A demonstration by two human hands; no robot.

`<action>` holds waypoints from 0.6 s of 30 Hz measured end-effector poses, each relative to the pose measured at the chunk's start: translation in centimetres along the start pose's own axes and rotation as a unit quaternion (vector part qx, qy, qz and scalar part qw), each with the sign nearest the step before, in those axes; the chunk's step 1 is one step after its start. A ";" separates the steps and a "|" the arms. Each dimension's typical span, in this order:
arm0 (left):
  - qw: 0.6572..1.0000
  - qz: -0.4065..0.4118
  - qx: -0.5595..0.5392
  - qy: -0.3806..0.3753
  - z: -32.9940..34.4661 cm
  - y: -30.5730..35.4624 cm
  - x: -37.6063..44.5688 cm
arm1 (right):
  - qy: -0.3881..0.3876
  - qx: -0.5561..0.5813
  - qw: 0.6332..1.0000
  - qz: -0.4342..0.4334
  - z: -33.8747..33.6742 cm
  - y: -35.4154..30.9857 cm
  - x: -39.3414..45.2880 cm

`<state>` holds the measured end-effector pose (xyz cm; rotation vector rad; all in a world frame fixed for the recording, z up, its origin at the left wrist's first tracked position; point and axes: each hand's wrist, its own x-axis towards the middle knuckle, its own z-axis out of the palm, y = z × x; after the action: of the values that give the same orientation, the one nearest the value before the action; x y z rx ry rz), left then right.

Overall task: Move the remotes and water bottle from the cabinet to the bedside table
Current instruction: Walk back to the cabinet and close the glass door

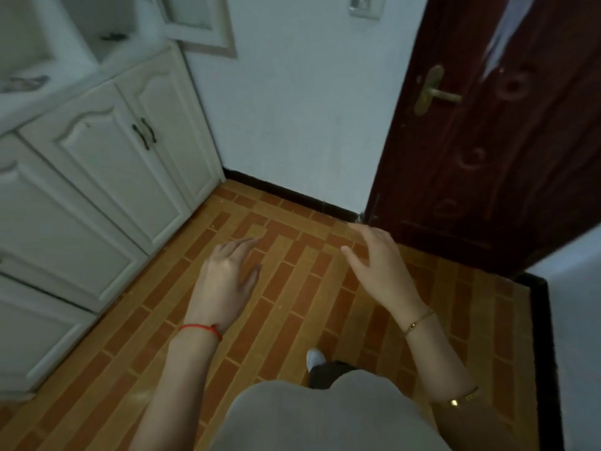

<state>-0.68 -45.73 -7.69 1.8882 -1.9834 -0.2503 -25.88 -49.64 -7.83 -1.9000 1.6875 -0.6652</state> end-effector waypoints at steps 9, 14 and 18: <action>0.993 -0.094 -0.001 0.074 -1.4 -3.4 12.7 | -0.049 -0.002 0.993 -0.112 1.2 -3.0 19.0; 0.988 -0.128 -0.003 0.081 -1.0 -6.7 17.9 | -0.076 -0.011 0.986 -0.145 4.1 -4.4 26.5; 0.987 -0.135 -0.005 0.084 -0.2 -10.6 23.5 | -0.088 -0.005 0.985 -0.149 7.3 -5.3 32.9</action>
<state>8.76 -69.77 -7.99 2.0952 -1.6144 -0.1678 -13.55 -81.46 -8.92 -2.1725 1.3139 -0.5786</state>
